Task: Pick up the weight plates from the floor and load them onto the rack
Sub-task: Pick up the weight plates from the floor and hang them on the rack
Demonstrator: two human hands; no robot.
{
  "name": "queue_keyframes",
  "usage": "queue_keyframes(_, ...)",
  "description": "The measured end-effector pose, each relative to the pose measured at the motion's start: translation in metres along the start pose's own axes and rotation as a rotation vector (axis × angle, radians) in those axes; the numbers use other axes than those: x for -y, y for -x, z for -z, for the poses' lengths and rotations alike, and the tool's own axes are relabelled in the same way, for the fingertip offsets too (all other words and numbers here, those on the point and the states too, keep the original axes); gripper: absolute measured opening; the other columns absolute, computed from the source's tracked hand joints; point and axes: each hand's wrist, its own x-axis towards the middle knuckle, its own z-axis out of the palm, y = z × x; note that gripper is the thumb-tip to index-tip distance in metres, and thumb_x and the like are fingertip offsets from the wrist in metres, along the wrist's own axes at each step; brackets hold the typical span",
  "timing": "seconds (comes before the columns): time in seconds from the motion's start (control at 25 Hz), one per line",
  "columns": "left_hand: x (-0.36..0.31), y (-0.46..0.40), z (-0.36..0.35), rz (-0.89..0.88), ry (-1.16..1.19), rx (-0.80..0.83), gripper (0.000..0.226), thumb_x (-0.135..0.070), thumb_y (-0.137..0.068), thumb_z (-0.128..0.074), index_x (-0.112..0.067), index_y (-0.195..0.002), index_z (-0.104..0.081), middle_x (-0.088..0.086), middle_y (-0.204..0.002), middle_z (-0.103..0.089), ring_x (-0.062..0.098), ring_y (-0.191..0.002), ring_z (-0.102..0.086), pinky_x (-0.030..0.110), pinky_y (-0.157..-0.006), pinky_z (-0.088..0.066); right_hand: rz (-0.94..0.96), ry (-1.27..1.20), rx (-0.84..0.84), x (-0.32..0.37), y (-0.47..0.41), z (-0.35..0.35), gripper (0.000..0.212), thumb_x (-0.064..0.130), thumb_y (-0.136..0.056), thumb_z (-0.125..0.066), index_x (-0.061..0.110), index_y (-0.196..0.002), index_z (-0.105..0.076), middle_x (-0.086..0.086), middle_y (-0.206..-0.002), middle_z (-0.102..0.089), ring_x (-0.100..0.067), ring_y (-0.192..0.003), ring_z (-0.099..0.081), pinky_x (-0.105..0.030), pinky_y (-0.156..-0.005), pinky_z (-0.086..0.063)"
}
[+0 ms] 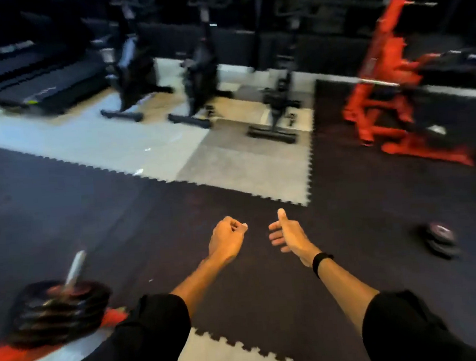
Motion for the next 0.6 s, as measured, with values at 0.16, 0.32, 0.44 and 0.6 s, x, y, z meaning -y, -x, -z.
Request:
queue_keyframes(0.16, -0.088, -0.023, -0.130, -0.125, -0.020, 0.260, 0.022, -0.031, -0.093, -0.063, -0.009, -0.092, -0.066, 0.010, -0.095, -0.070, 0.027, -0.091, -0.066, 0.041, -0.082, -0.053, -0.120, -0.115, -0.250, -0.066, -0.005, 0.152, 0.071, 0.065, -0.097, -0.023, 0.010, -0.106, -0.068, -0.013, -0.101, -0.072, -0.022, -0.082, -0.065, -0.037, -0.071, -0.050)
queue_keyframes(0.32, -0.162, -0.017, -0.248, -0.248, -0.103, 0.541, 0.023, -0.035, -0.092, -0.062, -0.012, -0.090, -0.065, 0.005, -0.091, -0.068, 0.026, -0.090, -0.065, 0.040, -0.082, -0.052, -0.226, -0.277, -0.509, -0.123, 0.009, 0.269, 0.072, 0.065, -0.097, -0.024, 0.008, -0.104, -0.067, -0.009, -0.090, -0.069, -0.020, -0.075, -0.062, -0.029, -0.060, -0.045)
queue_keyframes(0.44, -0.203, -0.019, -0.316, -0.339, -0.148, 0.675, 0.024, -0.037, -0.092, -0.061, -0.014, -0.087, -0.063, 0.002, -0.088, -0.066, 0.026, -0.090, -0.065, 0.040, -0.082, -0.052, -0.286, -0.380, -0.664, -0.155, 0.011, 0.319, 0.071, 0.065, -0.097, -0.024, 0.008, -0.101, -0.067, -0.009, -0.085, -0.069, -0.020, -0.070, -0.061, -0.026, -0.056, -0.042)
queue_keyframes(0.6, -0.245, -0.045, -0.398, -0.407, -0.196, 0.821, 0.024, -0.035, -0.092, -0.061, -0.013, -0.085, -0.064, 0.003, -0.085, -0.065, 0.026, -0.088, -0.064, 0.037, -0.079, -0.051, -0.340, -0.431, -0.759, -0.178, -0.015, 0.369, 0.071, 0.066, -0.097, -0.024, 0.009, -0.100, -0.067, -0.008, -0.084, -0.069, -0.020, -0.070, -0.062, -0.027, -0.057, -0.043)
